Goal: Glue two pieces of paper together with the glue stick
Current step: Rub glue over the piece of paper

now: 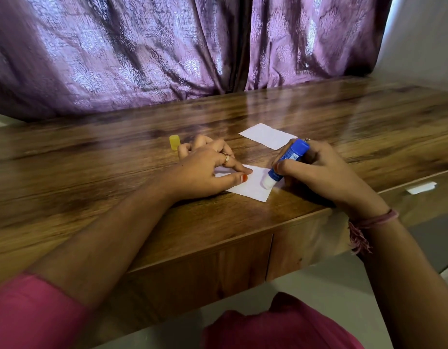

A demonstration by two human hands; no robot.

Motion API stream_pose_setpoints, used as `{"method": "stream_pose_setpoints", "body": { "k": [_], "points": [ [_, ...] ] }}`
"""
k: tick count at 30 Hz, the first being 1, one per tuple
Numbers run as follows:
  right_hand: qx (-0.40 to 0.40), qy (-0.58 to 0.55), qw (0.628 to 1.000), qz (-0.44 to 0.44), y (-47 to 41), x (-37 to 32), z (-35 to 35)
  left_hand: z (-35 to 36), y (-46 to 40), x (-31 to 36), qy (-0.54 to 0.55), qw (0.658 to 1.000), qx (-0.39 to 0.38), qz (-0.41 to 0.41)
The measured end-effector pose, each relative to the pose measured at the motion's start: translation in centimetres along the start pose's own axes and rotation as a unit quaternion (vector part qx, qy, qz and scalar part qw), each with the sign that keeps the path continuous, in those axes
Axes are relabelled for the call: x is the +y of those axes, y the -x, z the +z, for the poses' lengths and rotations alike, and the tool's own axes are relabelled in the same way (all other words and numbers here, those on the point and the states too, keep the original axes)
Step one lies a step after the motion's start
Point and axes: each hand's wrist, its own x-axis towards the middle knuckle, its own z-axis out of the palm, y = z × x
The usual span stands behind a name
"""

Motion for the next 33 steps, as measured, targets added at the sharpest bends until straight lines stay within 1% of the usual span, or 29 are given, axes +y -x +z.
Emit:
{"method": "stream_pose_setpoints", "body": {
  "k": [4,9,12,16,20,23,27,31,33],
  "points": [
    [-0.026,0.008,1.000,0.000,0.13,-0.21,-0.13,-0.06,-0.02,0.00,0.011,1.000,-0.003,0.002],
    [-0.012,0.000,1.000,-0.001,0.01,-0.16,-0.09,-0.13,0.00,0.06,0.007,1.000,-0.004,0.000],
    [-0.047,0.003,0.999,-0.013,0.24,-0.36,-0.18,-0.13,0.03,0.11,0.009,1.000,-0.003,0.001],
    [-0.045,-0.012,0.999,-0.014,0.19,-0.34,-0.20,-0.15,0.05,0.25,0.011,1.000,-0.004,-0.003],
    [-0.084,0.006,0.996,-0.041,0.26,-0.44,-0.20,-0.36,0.11,0.34,0.010,1.000,-0.008,-0.006],
    [-0.075,-0.003,0.996,-0.042,0.15,-0.30,-0.33,-0.37,0.11,0.45,0.011,1.000,-0.009,-0.006],
    [-0.096,0.007,0.994,-0.049,0.20,-0.20,-0.35,-0.32,0.09,0.37,0.017,1.000,-0.007,-0.006],
    [-0.089,0.002,0.995,-0.038,0.14,0.06,-0.50,-0.32,0.08,0.33,0.017,1.000,-0.009,-0.007],
    [-0.101,0.010,0.994,-0.047,0.21,0.06,-0.47,-0.34,0.08,0.40,0.024,1.000,-0.010,-0.007]
  ]
}}
